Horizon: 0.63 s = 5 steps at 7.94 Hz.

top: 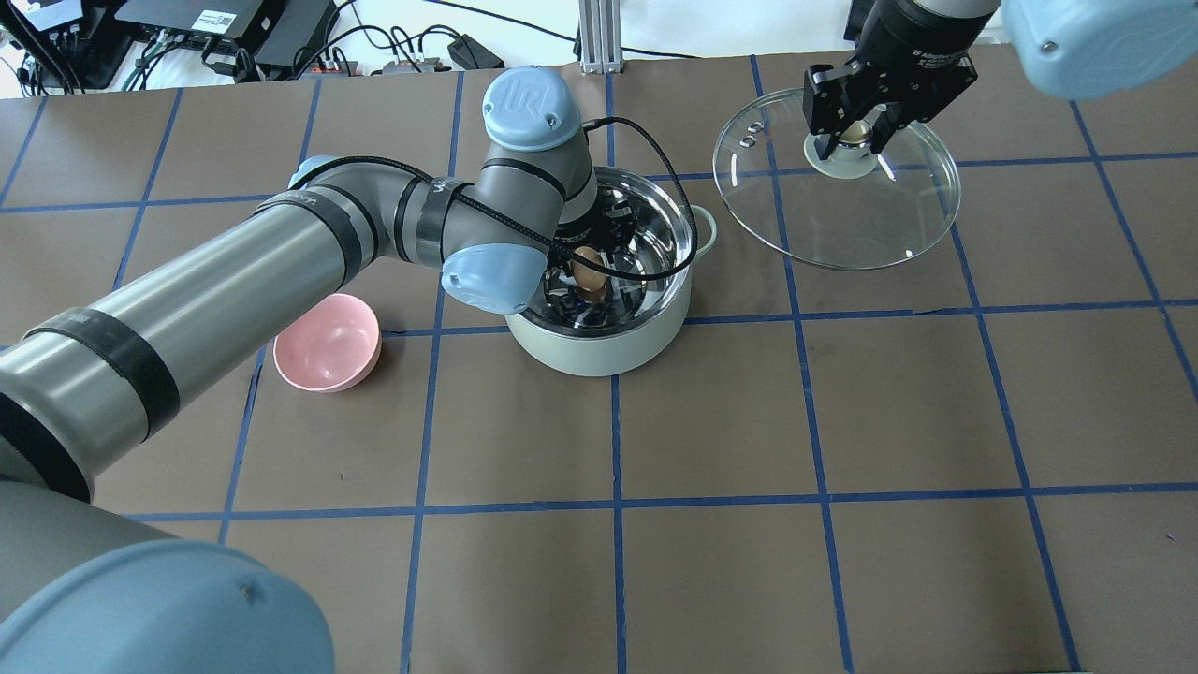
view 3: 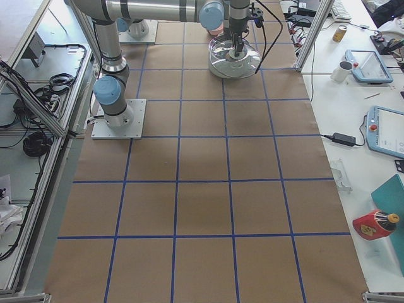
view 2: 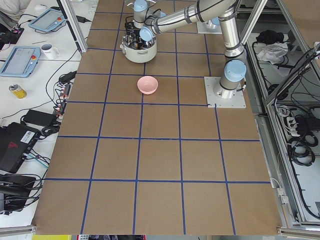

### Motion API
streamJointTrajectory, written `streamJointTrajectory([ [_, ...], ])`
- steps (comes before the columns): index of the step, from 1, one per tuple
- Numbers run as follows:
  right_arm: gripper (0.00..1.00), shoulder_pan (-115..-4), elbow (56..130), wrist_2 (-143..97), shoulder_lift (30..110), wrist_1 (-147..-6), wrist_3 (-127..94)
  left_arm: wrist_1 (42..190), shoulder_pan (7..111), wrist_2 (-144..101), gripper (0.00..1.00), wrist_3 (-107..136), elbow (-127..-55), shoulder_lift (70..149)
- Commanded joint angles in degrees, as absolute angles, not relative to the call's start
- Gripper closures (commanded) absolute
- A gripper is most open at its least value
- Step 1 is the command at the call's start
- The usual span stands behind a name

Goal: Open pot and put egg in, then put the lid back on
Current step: 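Open the left gripper to release the egg into the pot and withdraw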

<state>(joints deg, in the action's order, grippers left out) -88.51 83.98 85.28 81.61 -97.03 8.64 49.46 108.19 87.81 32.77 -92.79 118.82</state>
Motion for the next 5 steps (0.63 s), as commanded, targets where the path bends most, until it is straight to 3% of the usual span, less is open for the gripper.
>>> streamJointTrajectory([
  [1,1.0,-88.5,84.2,85.9,81.6,-97.1,8.7,48.4,108.3,87.1,0.0,33.4,-92.8,118.8],
  [5,1.0,-88.9,84.4,85.2,81.6,-97.3,7.5,51.3,107.9,87.4,0.0,27.8,-92.2,112.3],
])
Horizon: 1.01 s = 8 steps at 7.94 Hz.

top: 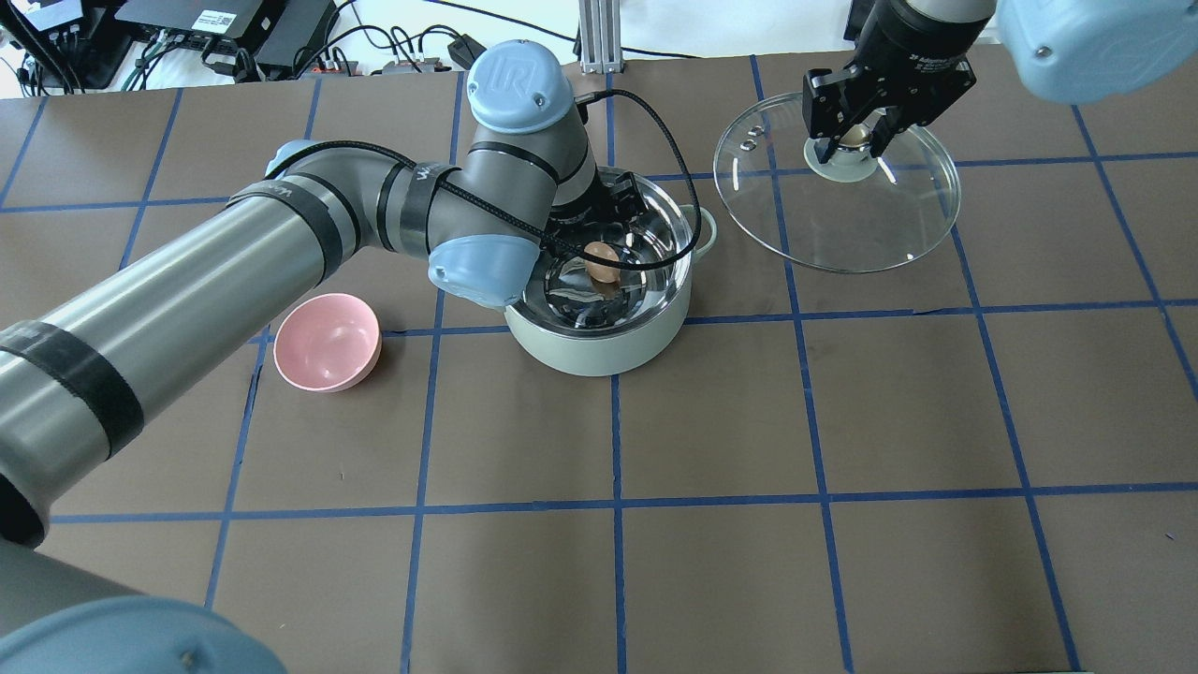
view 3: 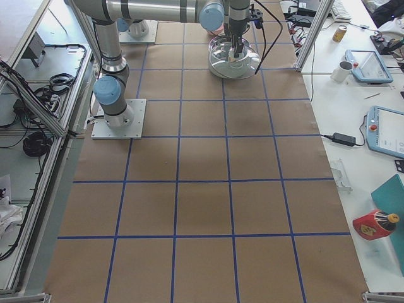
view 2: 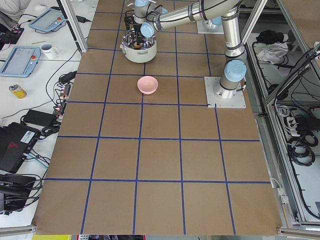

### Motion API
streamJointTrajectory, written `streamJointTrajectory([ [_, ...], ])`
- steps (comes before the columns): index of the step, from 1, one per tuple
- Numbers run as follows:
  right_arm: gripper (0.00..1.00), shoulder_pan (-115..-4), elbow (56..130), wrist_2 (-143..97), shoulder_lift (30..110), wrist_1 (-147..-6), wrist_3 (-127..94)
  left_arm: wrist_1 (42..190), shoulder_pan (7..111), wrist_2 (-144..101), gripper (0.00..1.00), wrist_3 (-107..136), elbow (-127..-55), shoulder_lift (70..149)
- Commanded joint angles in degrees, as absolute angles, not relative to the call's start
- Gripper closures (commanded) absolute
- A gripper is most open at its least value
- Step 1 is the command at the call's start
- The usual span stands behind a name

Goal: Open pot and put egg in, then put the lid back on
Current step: 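Open the left gripper to release the egg into the pot and withdraw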

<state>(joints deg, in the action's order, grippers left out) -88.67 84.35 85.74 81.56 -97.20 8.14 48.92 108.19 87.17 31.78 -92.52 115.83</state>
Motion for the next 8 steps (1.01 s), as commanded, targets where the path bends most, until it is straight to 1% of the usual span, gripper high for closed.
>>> streamJointTrajectory([
  [1,1.0,-89.2,84.5,85.2,81.6,-97.3,6.4,54.5,107.4,87.9,0.0,25.3,-92.1,109.9],
  [2,1.0,-89.5,84.5,85.2,81.3,-97.5,5.5,59.5,104.4,87.7,0.0,24.5,-91.8,106.8],
  [3,1.0,-90.8,84.5,85.3,81.0,-98.2,5.3,66.2,100.9,88.0,0.0,17.8,-91.8,103.2],
  [4,1.0,-93.1,84.5,85.4,80.9,-98.5,3.0,71.7,98.4,90.8,0.0,11.9,-91.8,98.7],
  [5,1.0,-95.9,84.5,85.4,80.4,-100.6,-2.4,75.2,96.3,93.2,0.0,10.9,-91.9,96.1],
  [8,1.0,-105.4,83.5,86.0,76.2,-105.5,-11.1,85.4,94.6,93.7,0.0,7.7,-90.2,89.2],
])
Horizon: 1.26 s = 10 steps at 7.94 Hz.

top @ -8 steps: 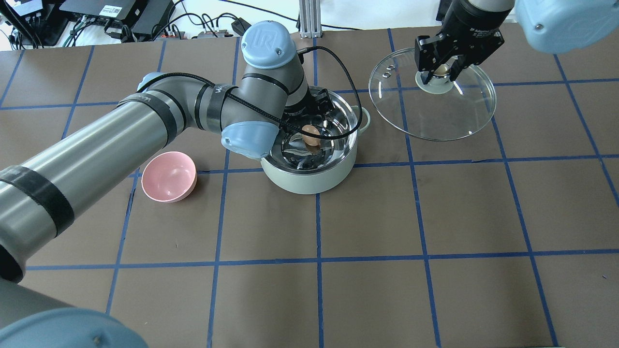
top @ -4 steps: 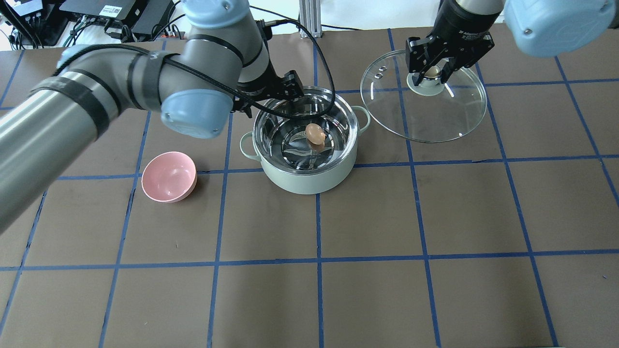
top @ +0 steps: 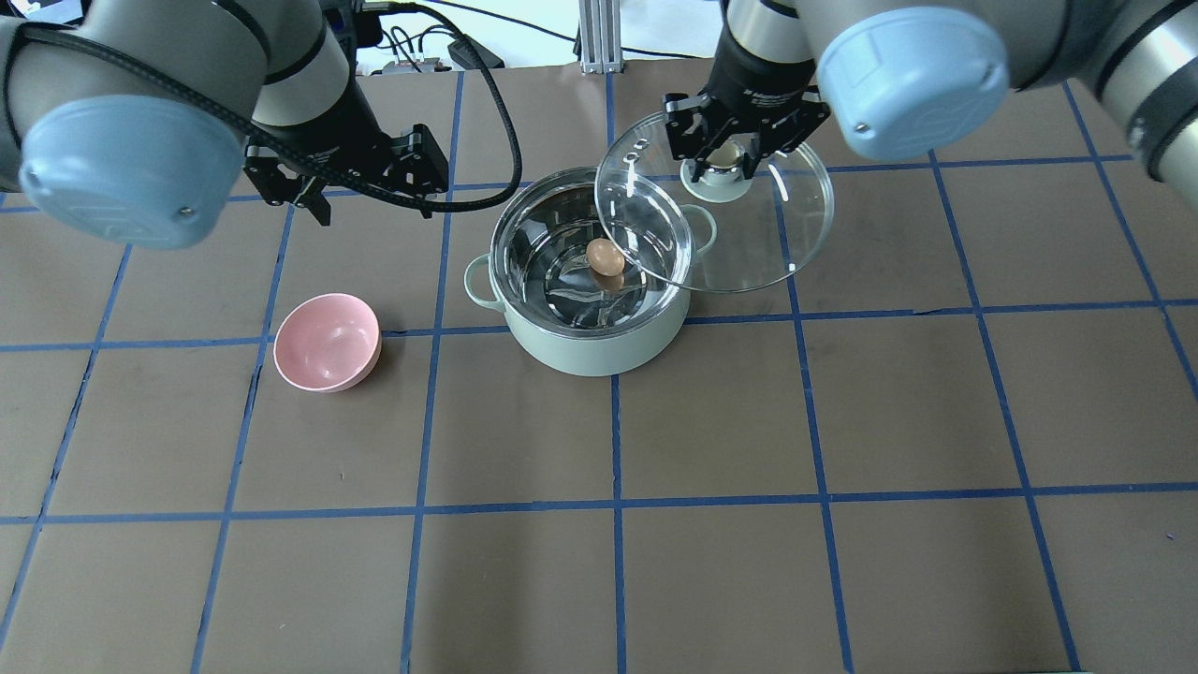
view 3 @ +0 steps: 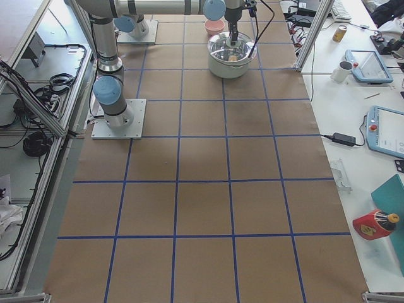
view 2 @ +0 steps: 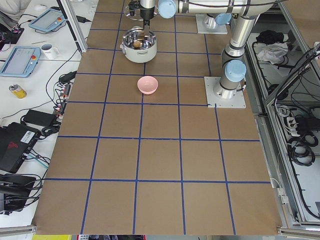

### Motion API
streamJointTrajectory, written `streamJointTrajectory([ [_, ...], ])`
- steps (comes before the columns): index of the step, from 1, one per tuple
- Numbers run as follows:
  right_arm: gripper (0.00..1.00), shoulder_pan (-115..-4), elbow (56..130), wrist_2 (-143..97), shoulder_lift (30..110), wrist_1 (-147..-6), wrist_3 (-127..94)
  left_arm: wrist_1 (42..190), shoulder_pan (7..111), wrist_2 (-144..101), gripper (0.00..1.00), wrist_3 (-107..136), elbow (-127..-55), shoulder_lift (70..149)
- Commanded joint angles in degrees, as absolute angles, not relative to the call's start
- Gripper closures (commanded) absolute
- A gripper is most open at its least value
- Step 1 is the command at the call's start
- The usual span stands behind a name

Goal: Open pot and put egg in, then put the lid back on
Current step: 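Carry the glass lid with the right gripper back over the pot and lower it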

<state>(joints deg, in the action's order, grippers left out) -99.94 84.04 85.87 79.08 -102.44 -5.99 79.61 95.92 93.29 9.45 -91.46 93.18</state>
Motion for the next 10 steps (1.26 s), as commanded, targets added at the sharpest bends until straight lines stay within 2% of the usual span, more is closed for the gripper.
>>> streamJointTrajectory([
  [1,1.0,-107.9,83.1,86.4,74.1,-107.7,-13.1,86.9,94.1,95.3,0.0,6.7,-89.7,89.1],
  [5,1.0,-112.4,80.4,86.9,67.2,-111.1,-18.5,86.7,91.1,93.5,0.0,4.7,-89.4,88.9],
  [10,1.0,-112.4,80.4,86.9,66.2,-112.0,-18.2,86.8,90.9,91.8,0.0,4.7,-89.6,88.9],
])
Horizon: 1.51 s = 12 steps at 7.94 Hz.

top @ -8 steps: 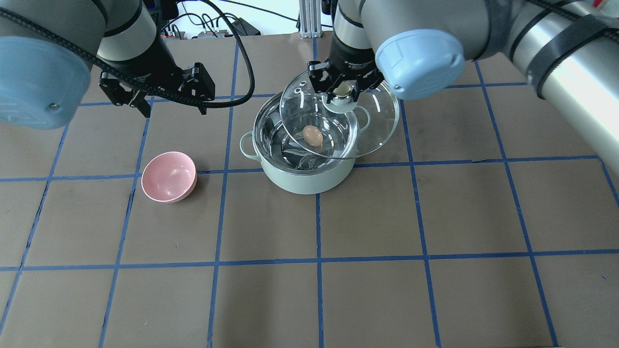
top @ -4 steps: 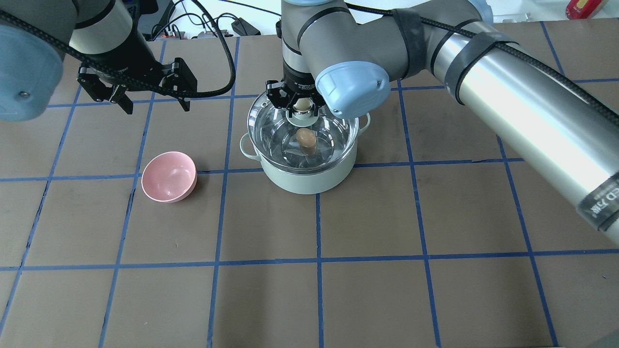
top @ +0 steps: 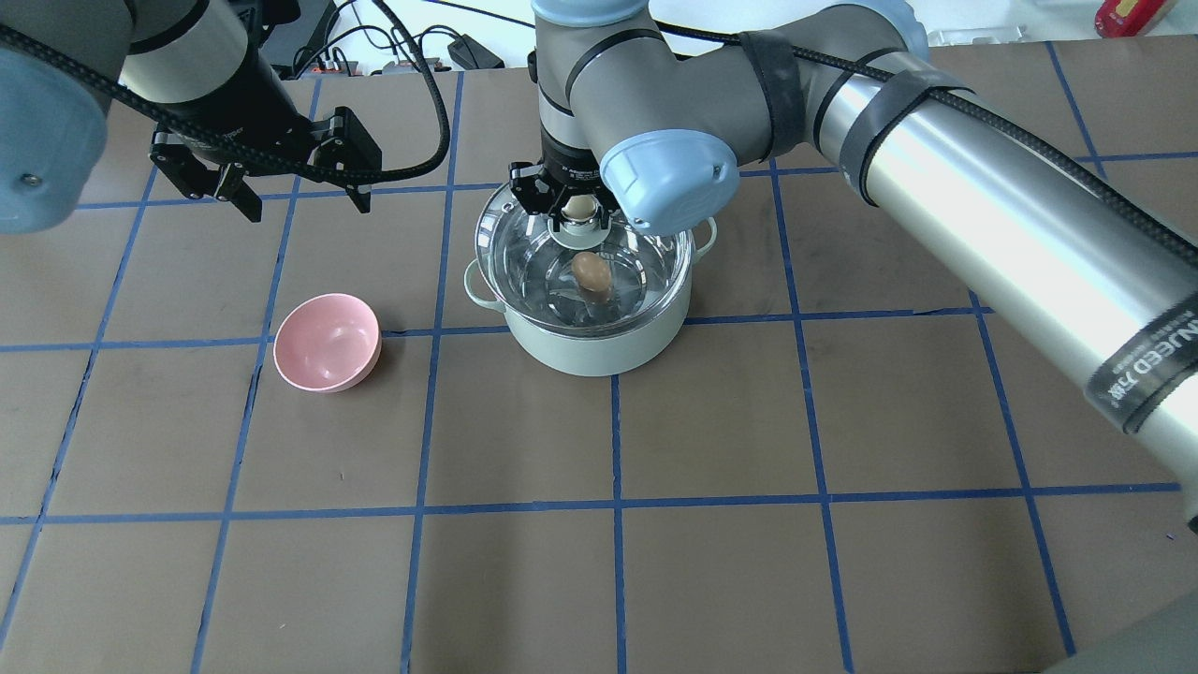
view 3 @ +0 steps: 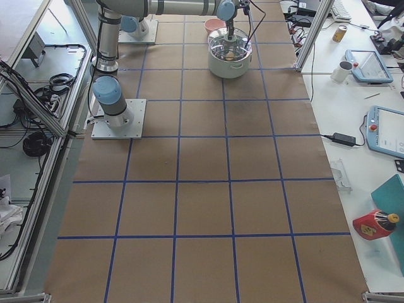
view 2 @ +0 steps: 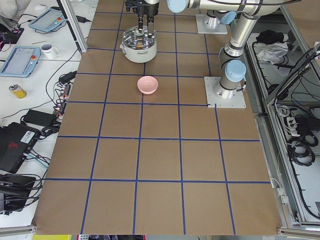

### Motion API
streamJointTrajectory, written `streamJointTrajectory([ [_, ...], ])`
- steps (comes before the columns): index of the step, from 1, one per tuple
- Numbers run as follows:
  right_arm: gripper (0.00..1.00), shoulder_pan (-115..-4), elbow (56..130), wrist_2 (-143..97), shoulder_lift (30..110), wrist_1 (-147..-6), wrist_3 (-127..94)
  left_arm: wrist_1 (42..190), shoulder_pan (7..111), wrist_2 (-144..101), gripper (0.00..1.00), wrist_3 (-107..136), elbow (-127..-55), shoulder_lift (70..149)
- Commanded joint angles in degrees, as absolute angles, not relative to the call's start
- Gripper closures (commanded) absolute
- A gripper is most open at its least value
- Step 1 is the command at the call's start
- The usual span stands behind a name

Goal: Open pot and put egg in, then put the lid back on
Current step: 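Carry the glass lid with the right gripper back over the pot and lower it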

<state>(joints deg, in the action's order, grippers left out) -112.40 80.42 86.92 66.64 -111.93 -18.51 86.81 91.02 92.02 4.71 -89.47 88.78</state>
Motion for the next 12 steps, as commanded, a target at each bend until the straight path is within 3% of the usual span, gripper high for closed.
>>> streamJointTrajectory([
  [1,1.0,-112.4,80.4,87.0,65.9,-112.0,-18.4,86.8,90.9,91.6,0.0,4.7,-89.6,88.9],
  [12,1.0,-112.4,80.6,88.6,65.3,-112.2,-17.9,86.8,91.0,91.4,0.0,5.0,-90.4,88.9],
])
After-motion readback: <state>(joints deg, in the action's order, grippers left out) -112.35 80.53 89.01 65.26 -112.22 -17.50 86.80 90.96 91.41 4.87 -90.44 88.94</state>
